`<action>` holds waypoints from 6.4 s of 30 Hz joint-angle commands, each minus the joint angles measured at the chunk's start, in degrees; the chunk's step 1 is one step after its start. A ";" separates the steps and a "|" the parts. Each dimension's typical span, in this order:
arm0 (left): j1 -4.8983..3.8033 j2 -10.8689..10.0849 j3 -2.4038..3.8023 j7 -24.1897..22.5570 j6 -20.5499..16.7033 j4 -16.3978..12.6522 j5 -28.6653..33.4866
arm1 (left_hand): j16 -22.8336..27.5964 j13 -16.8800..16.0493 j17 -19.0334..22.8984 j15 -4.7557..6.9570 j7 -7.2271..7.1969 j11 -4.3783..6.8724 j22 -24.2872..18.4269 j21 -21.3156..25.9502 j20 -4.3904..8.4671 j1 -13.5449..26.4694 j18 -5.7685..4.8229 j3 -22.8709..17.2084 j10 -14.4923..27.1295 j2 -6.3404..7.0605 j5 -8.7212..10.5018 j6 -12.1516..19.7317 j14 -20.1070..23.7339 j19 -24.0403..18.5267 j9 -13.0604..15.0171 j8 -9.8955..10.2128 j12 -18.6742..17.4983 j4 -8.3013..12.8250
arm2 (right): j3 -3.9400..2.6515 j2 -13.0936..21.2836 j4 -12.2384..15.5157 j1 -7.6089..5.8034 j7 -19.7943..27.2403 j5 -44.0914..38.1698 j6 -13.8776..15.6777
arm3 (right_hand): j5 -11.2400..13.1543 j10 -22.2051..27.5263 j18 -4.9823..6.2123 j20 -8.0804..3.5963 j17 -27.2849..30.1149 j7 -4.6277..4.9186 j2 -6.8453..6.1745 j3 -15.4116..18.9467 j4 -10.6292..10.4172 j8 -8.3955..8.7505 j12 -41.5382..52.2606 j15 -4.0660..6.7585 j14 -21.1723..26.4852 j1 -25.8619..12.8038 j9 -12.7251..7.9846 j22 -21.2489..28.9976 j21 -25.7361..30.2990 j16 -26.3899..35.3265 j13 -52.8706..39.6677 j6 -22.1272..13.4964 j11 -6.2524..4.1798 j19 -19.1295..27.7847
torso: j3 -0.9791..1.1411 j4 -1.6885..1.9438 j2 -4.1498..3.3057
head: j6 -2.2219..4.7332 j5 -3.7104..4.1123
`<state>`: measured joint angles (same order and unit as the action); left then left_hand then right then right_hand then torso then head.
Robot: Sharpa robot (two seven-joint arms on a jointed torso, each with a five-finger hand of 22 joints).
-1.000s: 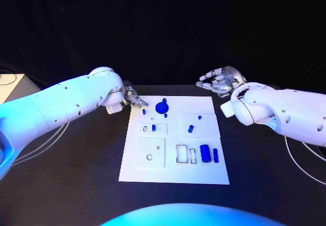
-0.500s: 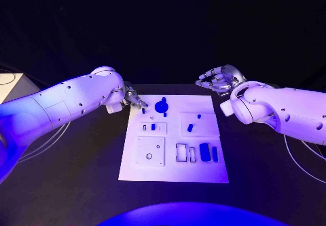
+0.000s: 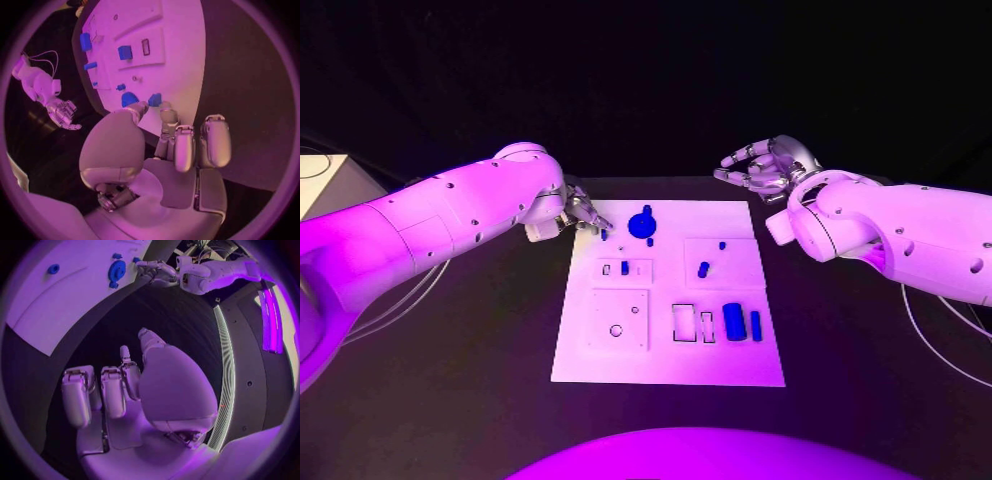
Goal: Assemble the parts on the task board
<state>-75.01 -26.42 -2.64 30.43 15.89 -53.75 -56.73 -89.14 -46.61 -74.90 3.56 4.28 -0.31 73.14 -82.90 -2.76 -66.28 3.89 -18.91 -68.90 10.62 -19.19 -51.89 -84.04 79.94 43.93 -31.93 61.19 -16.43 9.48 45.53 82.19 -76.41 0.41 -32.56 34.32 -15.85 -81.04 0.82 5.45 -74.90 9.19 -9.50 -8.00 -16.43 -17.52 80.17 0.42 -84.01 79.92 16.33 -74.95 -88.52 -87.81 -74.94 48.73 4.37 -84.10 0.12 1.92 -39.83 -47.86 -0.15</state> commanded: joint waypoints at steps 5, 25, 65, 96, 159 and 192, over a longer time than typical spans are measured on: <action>0.09 0.20 -0.07 -0.80 1.00 0.07 0.78 | 0.11 0.00 -13.38 -0.36 -0.11 0.25 0.09 0.26 -0.19 -2.50 -0.13 -1.61 0.55 -1.32 0.14 0.29 -5.34 -0.33 0.17 0.33 -0.02 0.11 | -0.01 -0.11 0.01 0.00 0.59 -0.33 -0.60 | 0.18 0.36 -0.35 0.39 -8.56 0.00 -0.05 -0.15 -0.06 -0.21 -0.35 -0.43 -4.41 -0.71 -0.08 -13.79 0.27 0.31 -5.53 -0.55 -0.01 -5.10 | 0.03 -0.01 0.02 | -0.25 -0.02; 0.10 -1.30 0.03 -2.29 -0.94 -2.12 5.86 | 0.20 1.15 -13.20 -0.46 0.32 0.09 0.30 0.25 -0.31 -8.61 -0.10 -22.37 0.67 -0.30 0.27 2.53 -5.27 -0.52 3.94 -2.56 -0.71 8.87 | -0.01 -0.22 -0.18 0.00 0.60 -0.33 -0.71 | 0.12 0.31 -0.35 0.39 -8.54 -0.01 -0.01 -0.22 -0.03 -0.31 -0.29 -0.42 -4.41 -0.77 -0.08 -13.79 0.27 0.33 -5.56 -0.58 -0.02 -5.10 | 0.05 -0.01 0.12 | -0.20 -0.10; 1.72 -13.95 -2.36 0.65 -13.28 -25.18 4.59 | -0.86 -4.42 -15.10 0.67 -0.81 1.31 4.56 -1.84 0.56 -2.48 -1.00 -30.94 -5.14 4.02 -7.23 -1.78 -5.96 2.40 4.69 -3.47 3.49 14.73 | 0.01 0.72 -0.45 0.06 0.66 -0.26 -0.55 | 0.10 0.31 -0.34 0.39 -8.58 -0.01 0.01 -0.24 -0.04 -0.33 -0.29 -0.42 -4.42 -0.79 -0.08 -13.79 0.28 0.31 -5.56 -0.57 -0.02 -5.09 | 0.37 0.30 1.21 | -1.20 -1.22; 2.87 -12.92 -3.04 0.44 -10.24 -26.23 -2.53 | -0.86 -4.17 -15.10 0.71 -0.85 1.36 4.62 -1.87 0.59 -2.40 -1.01 -31.00 -5.11 4.06 -7.47 -1.86 -5.96 2.44 4.69 -3.46 3.32 14.85 | 0.01 0.92 -0.47 0.10 0.71 -0.26 -0.66 | -0.02 0.37 -0.32 0.39 -8.46 -0.03 0.07 -0.31 -0.05 -0.46 -0.35 -0.41 -4.39 -0.97 -0.08 -13.72 0.37 0.37 -5.46 -0.58 -0.03 -5.05 | 0.41 0.33 1.22 | -1.88 -1.26; 3.37 -13.79 -2.98 -0.14 -12.90 -27.09 -3.25 | -0.86 -4.43 -15.10 0.75 -0.90 1.40 4.60 -1.86 0.65 -2.34 -1.01 -31.18 -5.29 4.04 -7.59 -2.02 -5.96 2.43 4.66 -3.39 3.43 15.12 | 0.02 0.97 -0.48 0.17 0.78 -0.26 -0.69 | -0.02 0.32 -0.33 0.37 -8.47 -0.05 0.03 -0.37 -0.02 -0.61 -0.28 -0.39 -4.40 -1.11 -0.09 -13.75 0.34 0.37 -5.48 -0.60 -0.05 -5.07 | 0.38 0.33 1.22 | -2.14 -1.10; 3.40 -13.42 -2.98 -0.68 -11.42 -26.81 -5.42 | -0.86 -4.31 -15.10 0.78 -0.94 1.44 4.78 -1.94 0.68 -2.28 -1.05 -31.31 -5.34 4.07 -7.62 -2.14 -5.96 2.55 4.64 -3.36 3.33 15.26 | 0.02 0.95 -0.56 0.27 0.73 -0.26 -0.83 | -0.02 0.32 -0.33 0.37 -8.47 -0.05 0.03 -0.37 -0.02 -0.61 -0.28 -0.39 -4.40 -1.11 -0.09 -13.75 0.34 0.37 -5.48 -0.60 -0.05 -5.07 | 0.37 0.28 1.25 | -2.14 -1.01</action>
<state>-71.61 -39.98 -5.65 30.32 3.10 -80.53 -61.58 -89.76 -50.98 -74.91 3.97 3.34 1.21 74.95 -84.66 -2.27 -68.55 3.89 -38.65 -73.97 15.27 -26.64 -53.50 -84.04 82.10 48.53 -35.08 64.28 -12.80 9.51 46.49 81.61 -76.17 0.50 -32.55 34.29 -15.85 -81.04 0.82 5.45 -74.93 8.98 -9.50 -8.00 -16.43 -17.94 80.17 0.42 -84.01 79.47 16.30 -74.93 -88.53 -87.81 -74.94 48.53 4.37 -84.10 0.52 2.22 -38.57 -50.01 -1.17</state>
